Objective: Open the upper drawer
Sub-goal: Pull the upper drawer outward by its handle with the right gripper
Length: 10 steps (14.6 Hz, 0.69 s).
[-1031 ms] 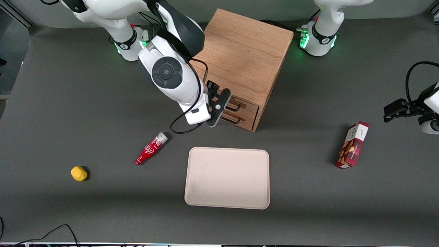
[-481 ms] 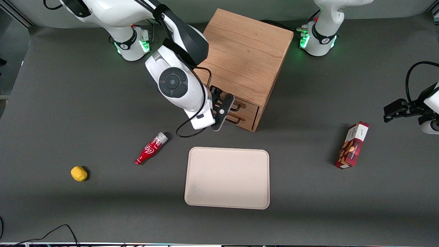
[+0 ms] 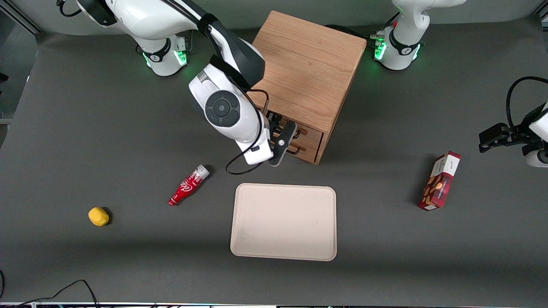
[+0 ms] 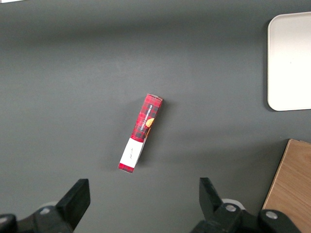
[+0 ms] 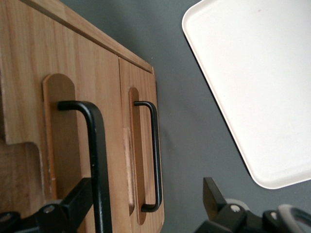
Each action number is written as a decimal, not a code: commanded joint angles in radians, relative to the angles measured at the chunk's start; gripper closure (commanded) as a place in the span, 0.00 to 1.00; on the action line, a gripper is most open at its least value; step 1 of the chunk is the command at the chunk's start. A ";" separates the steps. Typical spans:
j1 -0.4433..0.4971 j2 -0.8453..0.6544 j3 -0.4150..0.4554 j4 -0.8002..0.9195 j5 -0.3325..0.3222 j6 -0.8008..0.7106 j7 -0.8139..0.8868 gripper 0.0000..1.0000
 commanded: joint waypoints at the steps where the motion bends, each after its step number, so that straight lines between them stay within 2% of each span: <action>1: -0.005 0.010 0.013 -0.004 0.020 0.024 -0.045 0.00; 6: -0.015 0.033 0.002 -0.003 0.000 0.065 -0.082 0.00; 10: -0.018 0.050 -0.007 0.006 -0.077 0.085 -0.093 0.00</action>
